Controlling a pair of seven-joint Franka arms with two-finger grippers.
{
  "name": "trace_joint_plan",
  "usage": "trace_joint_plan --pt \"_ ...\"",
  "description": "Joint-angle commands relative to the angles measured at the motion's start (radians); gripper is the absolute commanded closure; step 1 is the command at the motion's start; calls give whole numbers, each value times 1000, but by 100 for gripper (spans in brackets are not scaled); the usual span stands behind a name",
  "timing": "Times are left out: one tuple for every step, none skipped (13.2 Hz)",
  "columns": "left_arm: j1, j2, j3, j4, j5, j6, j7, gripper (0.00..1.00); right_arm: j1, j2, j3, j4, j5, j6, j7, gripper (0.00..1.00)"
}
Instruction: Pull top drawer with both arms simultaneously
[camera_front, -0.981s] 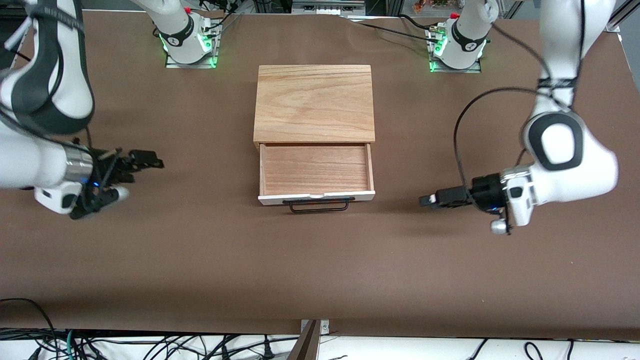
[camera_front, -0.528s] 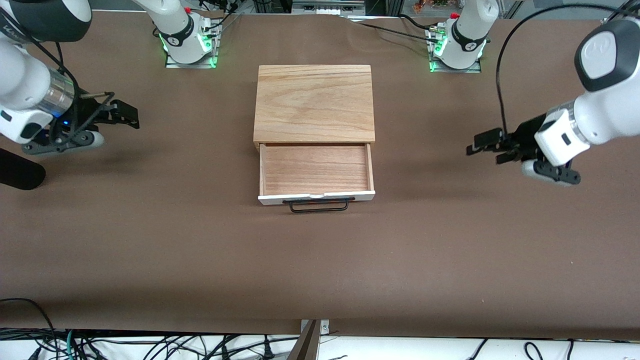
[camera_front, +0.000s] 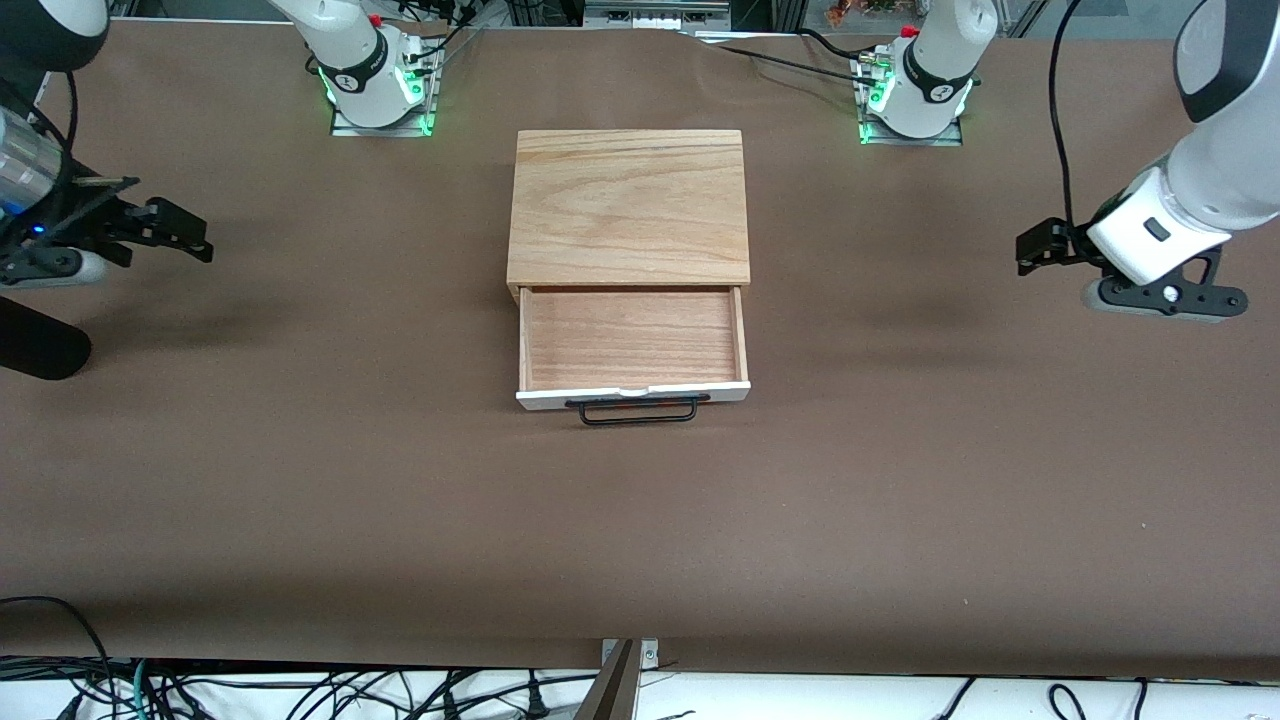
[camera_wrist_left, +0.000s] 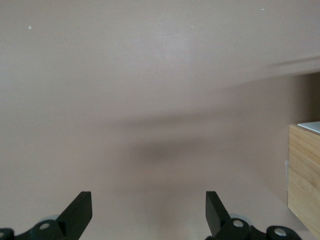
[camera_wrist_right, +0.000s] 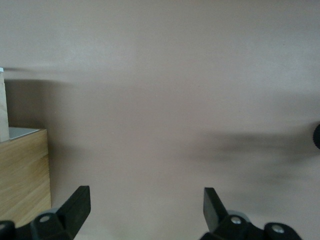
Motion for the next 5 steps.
trace_joint_plan --pt "26 6 -15 17 22 -20 -21 0 -10 27 12 55 -17 -48 -2 0" --pt "43 6 -17 18 7 -20 -33 0 -10 27 12 57 -20 -47 -3 0" --pt "60 4 -15 20 -61 -23 -54 0 -10 28 12 55 -17 -47 -5 0" --pt "84 4 -12 21 -105 -25 -67 0 -10 30 12 57 -17 -45 -5 0" --pt "92 7 -8 38 -105 -29 -65 0 -5 28 13 55 -18 -47 -4 0"
